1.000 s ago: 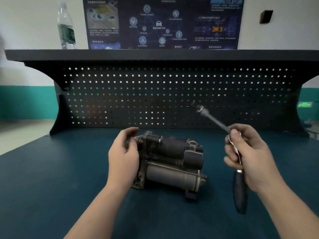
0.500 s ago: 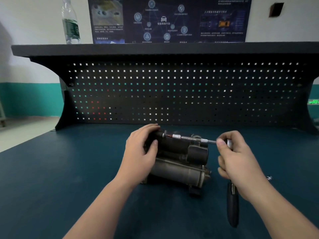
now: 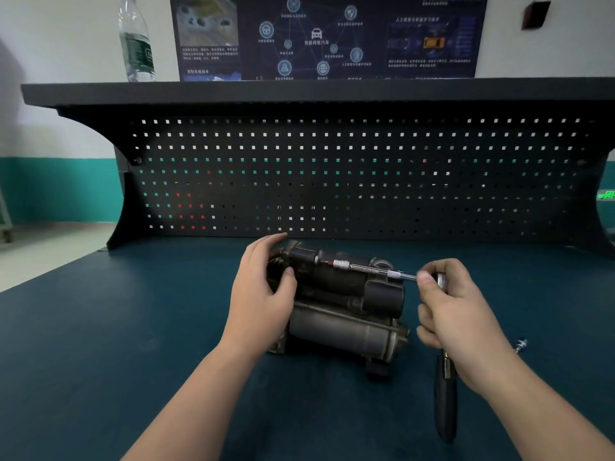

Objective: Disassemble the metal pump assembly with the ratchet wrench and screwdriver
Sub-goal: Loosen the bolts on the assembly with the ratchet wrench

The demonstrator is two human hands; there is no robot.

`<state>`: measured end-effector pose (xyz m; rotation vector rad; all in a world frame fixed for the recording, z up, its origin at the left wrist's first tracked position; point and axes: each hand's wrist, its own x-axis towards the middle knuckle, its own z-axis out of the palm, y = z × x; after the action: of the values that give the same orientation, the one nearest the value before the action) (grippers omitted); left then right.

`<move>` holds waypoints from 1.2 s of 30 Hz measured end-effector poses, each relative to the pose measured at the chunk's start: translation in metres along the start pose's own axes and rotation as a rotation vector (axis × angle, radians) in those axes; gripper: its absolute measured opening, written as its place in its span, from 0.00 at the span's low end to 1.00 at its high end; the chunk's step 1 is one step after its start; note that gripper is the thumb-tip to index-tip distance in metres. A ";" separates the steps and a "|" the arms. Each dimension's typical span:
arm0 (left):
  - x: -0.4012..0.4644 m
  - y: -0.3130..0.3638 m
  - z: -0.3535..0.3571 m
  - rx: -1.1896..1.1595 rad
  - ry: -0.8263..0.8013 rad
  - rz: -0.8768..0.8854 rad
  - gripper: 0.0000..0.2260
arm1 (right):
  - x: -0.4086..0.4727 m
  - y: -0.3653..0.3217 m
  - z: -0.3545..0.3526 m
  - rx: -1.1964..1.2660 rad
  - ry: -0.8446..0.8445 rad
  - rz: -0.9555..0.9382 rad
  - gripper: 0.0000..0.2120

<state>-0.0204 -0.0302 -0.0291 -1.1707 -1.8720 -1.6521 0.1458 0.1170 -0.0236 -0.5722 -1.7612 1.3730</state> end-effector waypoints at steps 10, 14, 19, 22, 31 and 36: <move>0.002 -0.003 0.002 -0.011 0.029 0.052 0.13 | -0.003 0.008 -0.001 -0.232 0.062 -0.468 0.01; 0.002 0.006 0.000 0.017 0.022 0.037 0.11 | 0.005 0.025 0.003 -0.126 0.036 -0.335 0.06; 0.006 0.067 0.029 0.454 -0.165 0.582 0.15 | 0.006 0.023 0.000 0.017 -0.017 -0.267 0.06; 0.017 0.088 0.054 0.617 -0.534 0.684 0.12 | 0.001 0.014 -0.003 0.139 -0.060 -0.319 0.08; 0.034 0.082 0.053 0.454 -0.753 0.453 0.06 | -0.013 -0.007 -0.011 0.029 -0.005 -0.272 0.14; 0.042 0.088 0.053 0.258 -0.721 0.270 0.08 | -0.042 0.002 -0.021 -0.153 0.015 0.065 0.19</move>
<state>0.0361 0.0308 0.0447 -1.9628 -2.0987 -0.8588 0.1867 0.0977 -0.0377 -0.7266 -1.8609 1.2811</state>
